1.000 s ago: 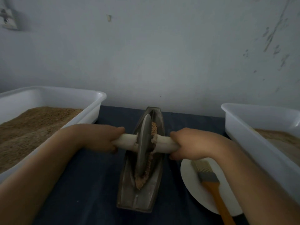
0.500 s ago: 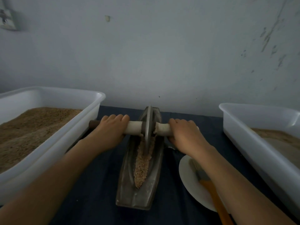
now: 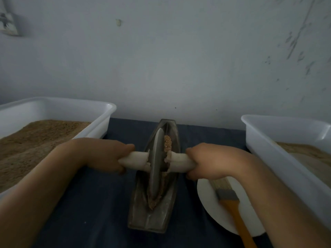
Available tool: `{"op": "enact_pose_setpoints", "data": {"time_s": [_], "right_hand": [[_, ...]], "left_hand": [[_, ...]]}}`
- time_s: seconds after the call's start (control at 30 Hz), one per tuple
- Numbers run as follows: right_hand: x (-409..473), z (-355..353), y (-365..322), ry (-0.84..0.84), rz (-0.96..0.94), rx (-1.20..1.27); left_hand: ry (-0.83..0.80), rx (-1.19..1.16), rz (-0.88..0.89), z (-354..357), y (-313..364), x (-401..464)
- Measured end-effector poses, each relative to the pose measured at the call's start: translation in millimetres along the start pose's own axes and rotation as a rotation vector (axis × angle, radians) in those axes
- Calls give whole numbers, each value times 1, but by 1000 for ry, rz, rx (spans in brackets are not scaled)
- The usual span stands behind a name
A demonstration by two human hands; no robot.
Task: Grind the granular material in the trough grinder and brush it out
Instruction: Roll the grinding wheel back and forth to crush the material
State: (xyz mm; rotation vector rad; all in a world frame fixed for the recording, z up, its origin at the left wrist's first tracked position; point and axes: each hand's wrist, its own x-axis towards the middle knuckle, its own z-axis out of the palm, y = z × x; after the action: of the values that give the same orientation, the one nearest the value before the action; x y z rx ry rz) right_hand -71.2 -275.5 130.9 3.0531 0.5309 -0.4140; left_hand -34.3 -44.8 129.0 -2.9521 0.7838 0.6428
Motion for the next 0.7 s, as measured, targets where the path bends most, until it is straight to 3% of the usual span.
{"op": "enact_pose_setpoints", "data": {"time_s": [0.17,0.37,0.47,0.57,0.7], "right_hand": [[22,10,11,162,35,-50],[51,35,33,585,50,-169],[56,41,32,694,81,-182],[52,39,30,646,88,-180],[38,26,24,393,68,-105]], "left_hand": [[178,-33,10,8,-4,19],[603,212,-83,24,-9,51],[775,269,-92,31,-8,59],[747,259,-74,30,-9,58],[554,232,-57,21,-8,44]]}}
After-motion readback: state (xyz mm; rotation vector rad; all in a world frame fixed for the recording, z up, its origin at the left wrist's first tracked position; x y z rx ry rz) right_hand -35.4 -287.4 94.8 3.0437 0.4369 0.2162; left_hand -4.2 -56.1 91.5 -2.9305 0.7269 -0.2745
